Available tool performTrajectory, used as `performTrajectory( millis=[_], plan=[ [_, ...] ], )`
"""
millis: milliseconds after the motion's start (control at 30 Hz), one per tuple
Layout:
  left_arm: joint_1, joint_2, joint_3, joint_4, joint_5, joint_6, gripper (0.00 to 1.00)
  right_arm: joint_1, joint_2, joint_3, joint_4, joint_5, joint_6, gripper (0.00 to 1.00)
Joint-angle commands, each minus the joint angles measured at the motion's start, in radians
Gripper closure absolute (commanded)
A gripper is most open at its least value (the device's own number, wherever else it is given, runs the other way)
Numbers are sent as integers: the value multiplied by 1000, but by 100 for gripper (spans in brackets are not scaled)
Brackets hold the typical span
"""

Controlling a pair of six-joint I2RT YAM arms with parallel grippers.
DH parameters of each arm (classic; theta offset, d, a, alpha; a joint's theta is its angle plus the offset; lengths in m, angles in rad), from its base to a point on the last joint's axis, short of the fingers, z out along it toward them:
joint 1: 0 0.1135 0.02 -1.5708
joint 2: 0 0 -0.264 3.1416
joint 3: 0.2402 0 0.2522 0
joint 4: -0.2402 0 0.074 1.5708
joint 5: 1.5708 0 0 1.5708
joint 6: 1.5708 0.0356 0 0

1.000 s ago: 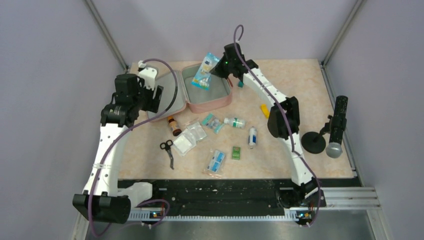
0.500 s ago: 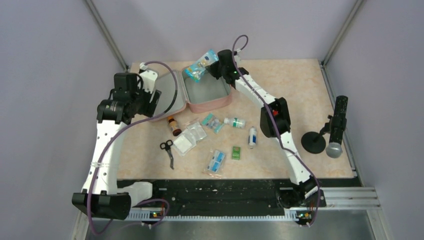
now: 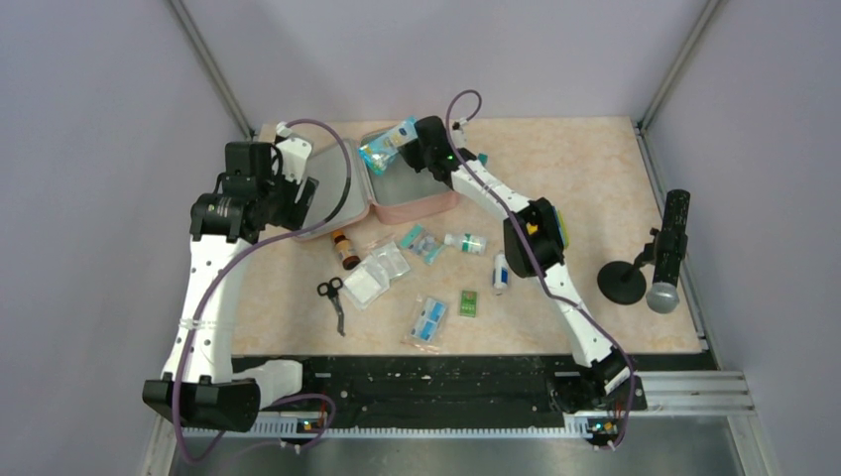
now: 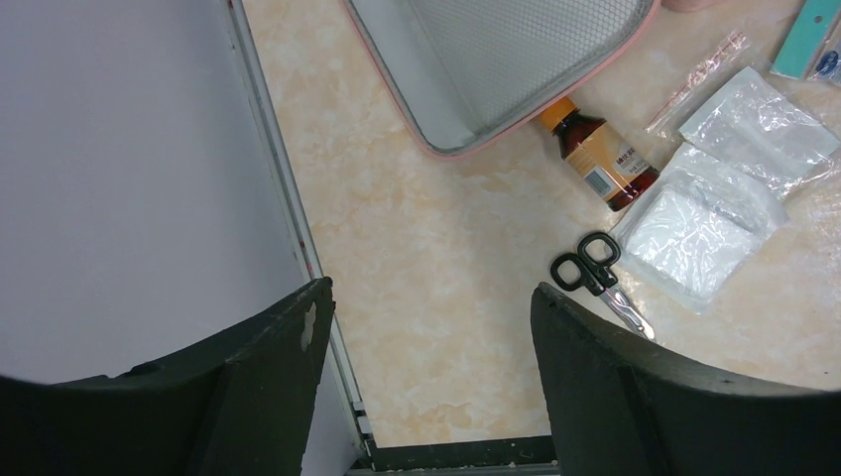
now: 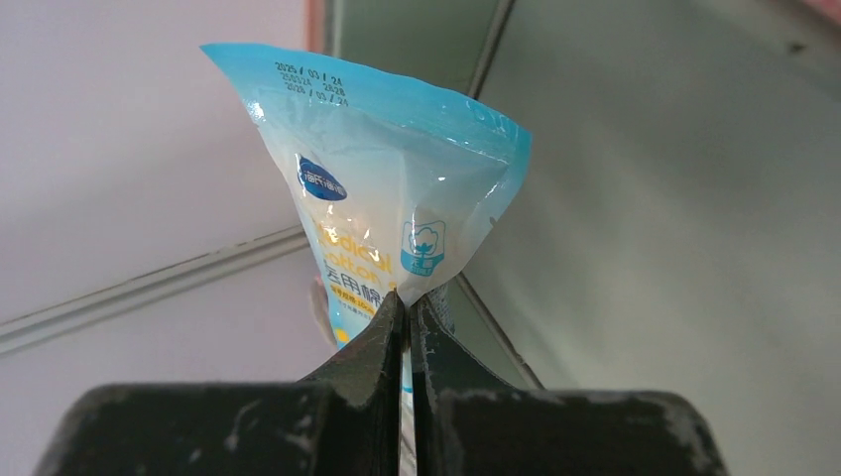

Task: Organize the medicine kit

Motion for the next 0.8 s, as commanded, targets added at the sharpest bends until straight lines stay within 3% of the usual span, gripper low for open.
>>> performTrajectory(
  millis=[0,167,467,633,700,733,767],
  plan=[
    [1,-24,11,1,-5,16,22,12,3,15,-20,31,55,100],
    [1,-35,3,-9,1,16,22,16,9,8,-50,71,83,100],
    [1,-45,-10,-22,19,20,22,13,67,74,15,120,45,60],
    [1,-38,-11,1,42,13,22,12,25,40,22,100,42,53],
    [1,-37,-16,18,64,-2,19,14,-15,12,30,81,33,38],
    [1,-34,-17,25,81,-9,18,14,-38,-5,39,68,20,8],
    [1,-33,-18,36,107,-16,17,14,-64,-22,50,57,1,2]
  ],
)
